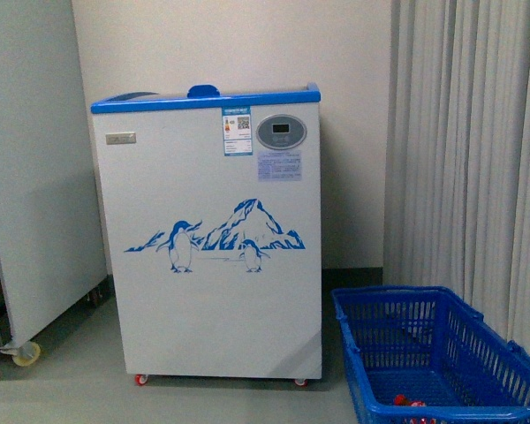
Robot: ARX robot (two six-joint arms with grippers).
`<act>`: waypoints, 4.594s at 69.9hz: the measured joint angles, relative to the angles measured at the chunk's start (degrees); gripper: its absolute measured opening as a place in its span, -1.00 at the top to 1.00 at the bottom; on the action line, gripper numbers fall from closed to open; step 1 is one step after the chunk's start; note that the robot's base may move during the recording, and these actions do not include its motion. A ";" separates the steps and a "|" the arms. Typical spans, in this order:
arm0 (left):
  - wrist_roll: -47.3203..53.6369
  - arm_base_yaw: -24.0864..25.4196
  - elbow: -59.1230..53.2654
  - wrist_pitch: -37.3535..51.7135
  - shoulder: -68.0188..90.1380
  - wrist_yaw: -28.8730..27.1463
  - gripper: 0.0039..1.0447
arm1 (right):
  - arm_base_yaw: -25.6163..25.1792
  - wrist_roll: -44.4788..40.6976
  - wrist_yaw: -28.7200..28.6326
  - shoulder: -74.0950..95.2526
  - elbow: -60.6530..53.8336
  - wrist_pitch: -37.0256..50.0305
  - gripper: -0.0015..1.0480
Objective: Put drink in fridge
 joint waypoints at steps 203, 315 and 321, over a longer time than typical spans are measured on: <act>0.00 0.00 0.00 0.00 0.13 0.02 -0.85 | -18.58 -34.51 3.89 122.49 28.09 36.85 -0.85; 0.00 0.00 0.00 0.00 0.13 0.02 -0.85 | -19.19 -23.58 1.20 151.56 46.88 35.58 0.21; 0.00 0.00 0.00 0.00 0.13 0.02 -0.85 | -17.09 -20.24 -0.31 139.82 41.94 33.79 0.21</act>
